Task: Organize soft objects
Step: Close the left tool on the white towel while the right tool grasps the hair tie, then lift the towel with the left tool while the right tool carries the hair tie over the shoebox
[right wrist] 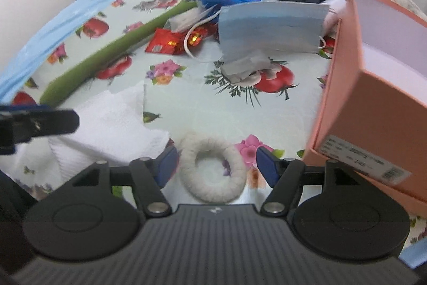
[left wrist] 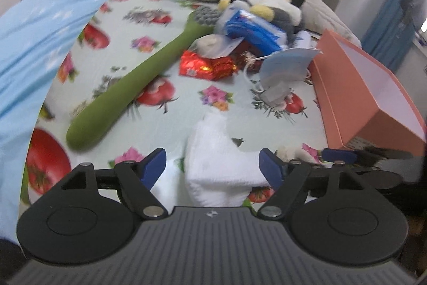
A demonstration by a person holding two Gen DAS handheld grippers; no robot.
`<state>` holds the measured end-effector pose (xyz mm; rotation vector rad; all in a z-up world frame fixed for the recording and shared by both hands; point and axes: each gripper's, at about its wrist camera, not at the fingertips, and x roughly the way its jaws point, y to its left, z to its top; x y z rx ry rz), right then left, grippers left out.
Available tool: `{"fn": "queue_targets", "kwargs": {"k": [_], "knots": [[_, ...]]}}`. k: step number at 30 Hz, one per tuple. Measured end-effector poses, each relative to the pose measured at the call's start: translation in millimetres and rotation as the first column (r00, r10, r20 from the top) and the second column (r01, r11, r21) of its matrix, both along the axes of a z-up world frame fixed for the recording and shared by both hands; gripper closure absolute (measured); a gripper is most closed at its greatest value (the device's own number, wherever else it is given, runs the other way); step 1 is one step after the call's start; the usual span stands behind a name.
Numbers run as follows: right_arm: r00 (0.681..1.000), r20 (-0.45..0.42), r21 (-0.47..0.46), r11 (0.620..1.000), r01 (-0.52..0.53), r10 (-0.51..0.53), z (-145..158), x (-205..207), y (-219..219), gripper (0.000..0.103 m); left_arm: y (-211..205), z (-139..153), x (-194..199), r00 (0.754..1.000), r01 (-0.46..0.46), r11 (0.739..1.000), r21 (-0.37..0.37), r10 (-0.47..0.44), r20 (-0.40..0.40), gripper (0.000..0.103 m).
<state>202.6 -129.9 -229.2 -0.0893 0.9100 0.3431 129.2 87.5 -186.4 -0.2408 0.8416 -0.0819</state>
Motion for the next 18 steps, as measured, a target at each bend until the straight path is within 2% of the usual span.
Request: {"fn": "queue_targets", "kwargs": {"k": [2, 3, 5, 6, 8, 13, 18], "knots": [[1.000, -0.005, -0.015, 1.000, -0.022, 0.022, -7.1, 1.7, 3.1, 0.038, -8.2, 0.2, 2.5, 0.999, 0.033, 0.999, 0.023, -0.034, 0.014, 0.023], [0.999, -0.012, -0.024, 0.999, -0.034, 0.034, -10.3, 1.8, 4.1, 0.047, -11.9, -0.2, 4.0, 0.999, 0.048, 0.998, 0.032, -0.049, 0.019, 0.023], [0.999, -0.003, -0.036, 0.998, -0.042, 0.042, -12.4, 0.1, 4.9, 0.056, -19.1, -1.1, 6.8, 0.996, 0.080, 0.996, 0.051, -0.081, 0.026, 0.023], [0.999, 0.003, -0.044, 0.998, -0.044, 0.044, -12.2, -0.7, 4.7, 0.070, -22.6, -2.8, 8.3, 0.995, 0.094, 0.994, 0.059, -0.096, 0.029, 0.023], [0.999, 0.000, -0.042, 0.998, -0.045, 0.045, -10.8, -0.3, 2.6, 0.081, -29.8, -6.9, 11.4, 0.991, 0.127, 0.988, 0.089, -0.130, 0.030, 0.023], [1.000, -0.007, -0.036, 0.999, -0.025, 0.025, -5.5, -0.7, -5.4, 0.083, -44.1, -24.6, 19.0, 0.983, 0.182, 0.967, 0.178, -0.183, -0.009, 0.023], [1.000, -0.015, -0.029, 1.000, 0.003, -0.004, -2.8, -2.6, -16.1, 0.083, -44.1, -49.1, 27.0, 0.978, 0.203, 0.966, 0.161, -0.191, -0.088, 0.024]]}}
